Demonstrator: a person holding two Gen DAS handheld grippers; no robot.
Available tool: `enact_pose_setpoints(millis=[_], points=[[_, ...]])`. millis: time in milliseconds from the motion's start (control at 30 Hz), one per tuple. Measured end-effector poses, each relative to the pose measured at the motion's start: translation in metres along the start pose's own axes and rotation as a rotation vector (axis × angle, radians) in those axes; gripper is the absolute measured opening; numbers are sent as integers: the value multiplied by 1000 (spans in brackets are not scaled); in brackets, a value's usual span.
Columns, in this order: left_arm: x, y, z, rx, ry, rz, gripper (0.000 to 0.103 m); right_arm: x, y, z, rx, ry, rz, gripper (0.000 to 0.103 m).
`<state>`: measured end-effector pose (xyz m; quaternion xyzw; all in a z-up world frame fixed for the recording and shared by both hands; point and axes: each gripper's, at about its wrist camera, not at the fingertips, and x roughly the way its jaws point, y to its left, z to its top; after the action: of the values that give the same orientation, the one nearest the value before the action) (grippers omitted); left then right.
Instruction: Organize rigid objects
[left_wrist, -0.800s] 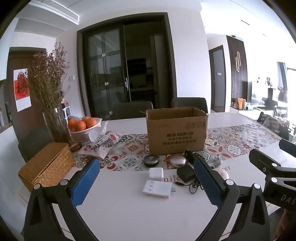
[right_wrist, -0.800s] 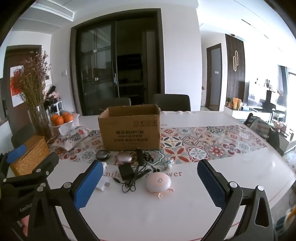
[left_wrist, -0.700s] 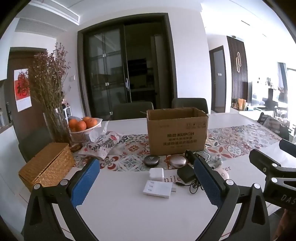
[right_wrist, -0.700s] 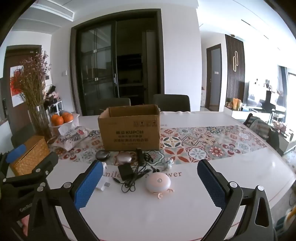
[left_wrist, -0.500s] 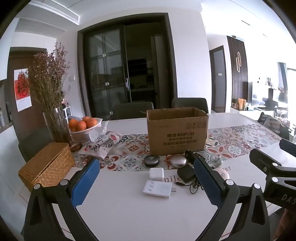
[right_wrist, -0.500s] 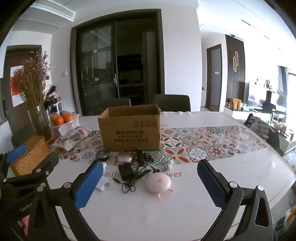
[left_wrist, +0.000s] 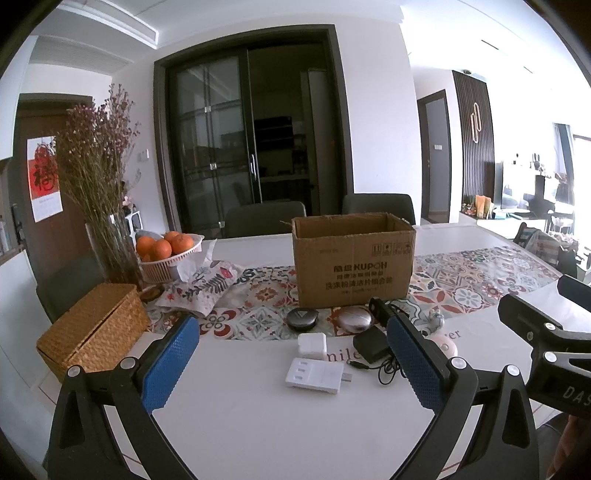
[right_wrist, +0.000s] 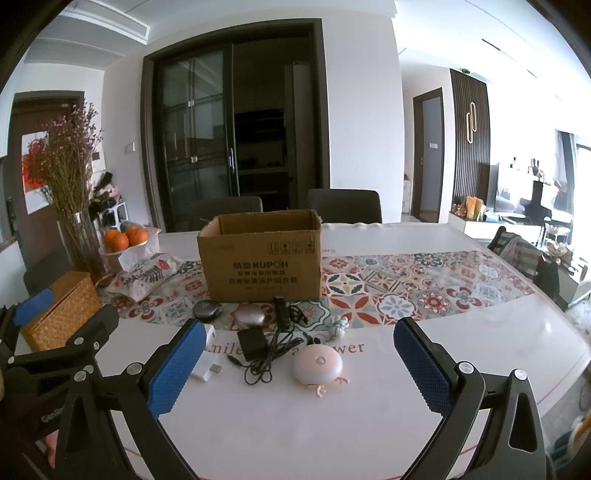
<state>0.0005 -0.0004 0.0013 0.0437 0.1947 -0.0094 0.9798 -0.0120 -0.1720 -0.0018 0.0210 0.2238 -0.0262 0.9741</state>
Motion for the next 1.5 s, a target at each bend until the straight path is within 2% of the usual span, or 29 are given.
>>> enact_pose_setpoints(millis=[1500], points=[[5,-2,-3,7,27,-12,103,4,-2,0,-3,-6,8,103]])
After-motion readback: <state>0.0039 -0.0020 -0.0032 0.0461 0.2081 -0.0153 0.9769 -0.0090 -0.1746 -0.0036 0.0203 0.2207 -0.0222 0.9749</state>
